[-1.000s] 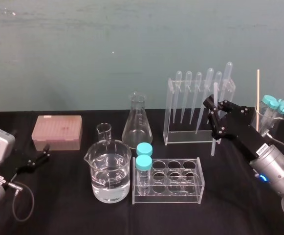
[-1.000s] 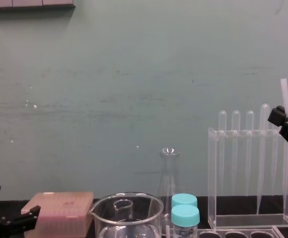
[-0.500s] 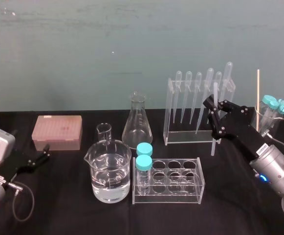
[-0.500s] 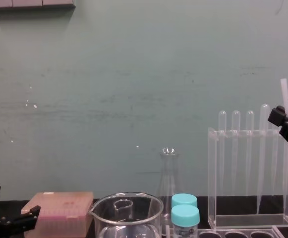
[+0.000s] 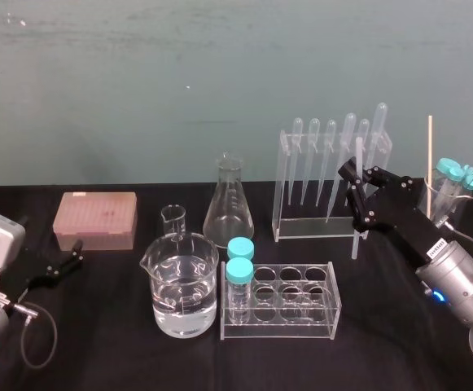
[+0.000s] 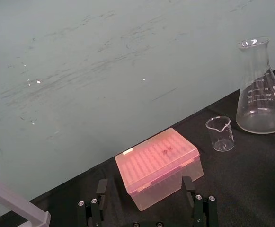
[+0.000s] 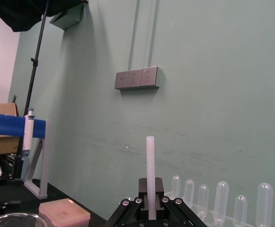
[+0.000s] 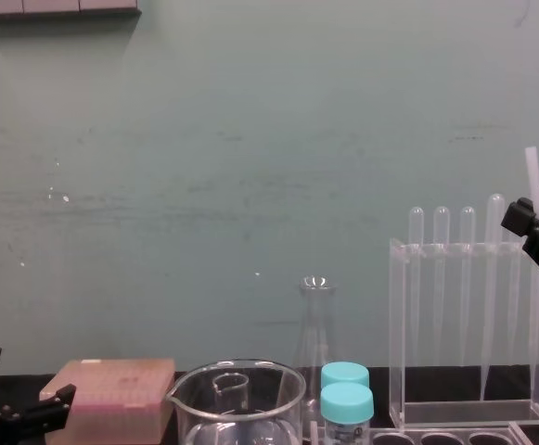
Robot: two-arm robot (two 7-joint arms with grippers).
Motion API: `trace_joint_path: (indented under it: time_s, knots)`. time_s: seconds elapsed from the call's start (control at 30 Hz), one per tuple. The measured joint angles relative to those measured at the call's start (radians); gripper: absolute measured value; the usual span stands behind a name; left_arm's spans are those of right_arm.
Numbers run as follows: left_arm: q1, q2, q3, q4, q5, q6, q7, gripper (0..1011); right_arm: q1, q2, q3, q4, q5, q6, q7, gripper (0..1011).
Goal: Pick up the stirring rod with one hand, then place it down.
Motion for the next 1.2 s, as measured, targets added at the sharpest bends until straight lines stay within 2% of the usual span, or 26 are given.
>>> trace_joint_path:
  time_s: [1.2]
  knots:
    - [0.0,0.0,0.0,0.0,0.0,0.0,0.0,1000,0.0,0.0,0.0,0.0,0.0,0.0,0.0,69]
